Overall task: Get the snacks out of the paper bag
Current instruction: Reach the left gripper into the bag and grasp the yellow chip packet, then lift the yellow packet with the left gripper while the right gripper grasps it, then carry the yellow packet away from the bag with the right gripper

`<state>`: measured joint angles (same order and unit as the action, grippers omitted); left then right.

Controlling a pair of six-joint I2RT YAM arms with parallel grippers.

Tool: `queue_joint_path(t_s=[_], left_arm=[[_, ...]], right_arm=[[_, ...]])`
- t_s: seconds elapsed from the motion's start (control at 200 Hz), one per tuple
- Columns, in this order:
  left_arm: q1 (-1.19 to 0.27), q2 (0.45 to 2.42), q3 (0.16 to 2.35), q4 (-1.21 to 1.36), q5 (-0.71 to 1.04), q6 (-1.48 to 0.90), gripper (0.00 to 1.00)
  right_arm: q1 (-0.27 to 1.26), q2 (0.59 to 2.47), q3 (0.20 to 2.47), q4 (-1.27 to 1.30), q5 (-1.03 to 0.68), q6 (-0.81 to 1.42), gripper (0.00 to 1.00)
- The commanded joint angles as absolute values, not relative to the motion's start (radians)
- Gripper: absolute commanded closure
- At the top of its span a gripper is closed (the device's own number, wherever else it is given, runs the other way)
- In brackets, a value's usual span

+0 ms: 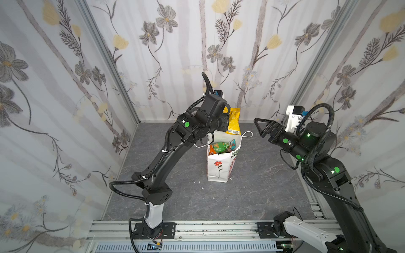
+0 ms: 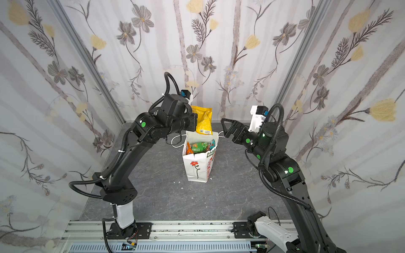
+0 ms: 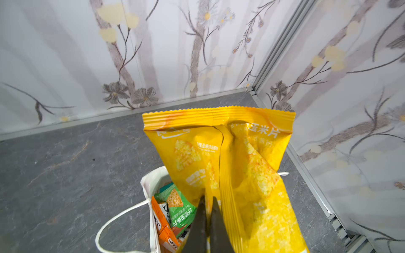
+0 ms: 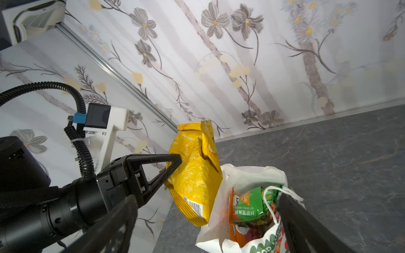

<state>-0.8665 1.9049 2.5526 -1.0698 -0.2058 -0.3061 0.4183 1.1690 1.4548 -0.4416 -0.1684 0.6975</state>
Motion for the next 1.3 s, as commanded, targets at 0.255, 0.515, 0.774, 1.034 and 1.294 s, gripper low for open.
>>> queue_joint_path(t_s=[0.255,0.515,0.774,1.034,1.294], left_arm=[[-0.908,1.878,2.558,-0.851,-0.189,-0.164,1.0],[-0.912,1.876,2.558,-0.812,-0.183,-0.142,1.0],[-0.91,1.865,2.559,-0.806,-0.201,-0.136,1.0],[-0.91,1.847,2.559,-0.786,-0.209,-0.119,0.84],[-0.91,1.811,2.556,-0.758,-0.203,-0.073,0.56]], right_arm=[[0.416,1.259,1.41,-0.163,-0.419,0.86,0.12],[0.409,1.32,1.383,-0.033,-0.484,0.935,0.4],[0.402,1.361,1.4,0.008,-0.477,0.951,0.82],[0.397,1.384,1.432,0.014,-0.479,0.939,1.0],[0.362,1.406,1.484,0.018,-0.471,0.911,1.0]])
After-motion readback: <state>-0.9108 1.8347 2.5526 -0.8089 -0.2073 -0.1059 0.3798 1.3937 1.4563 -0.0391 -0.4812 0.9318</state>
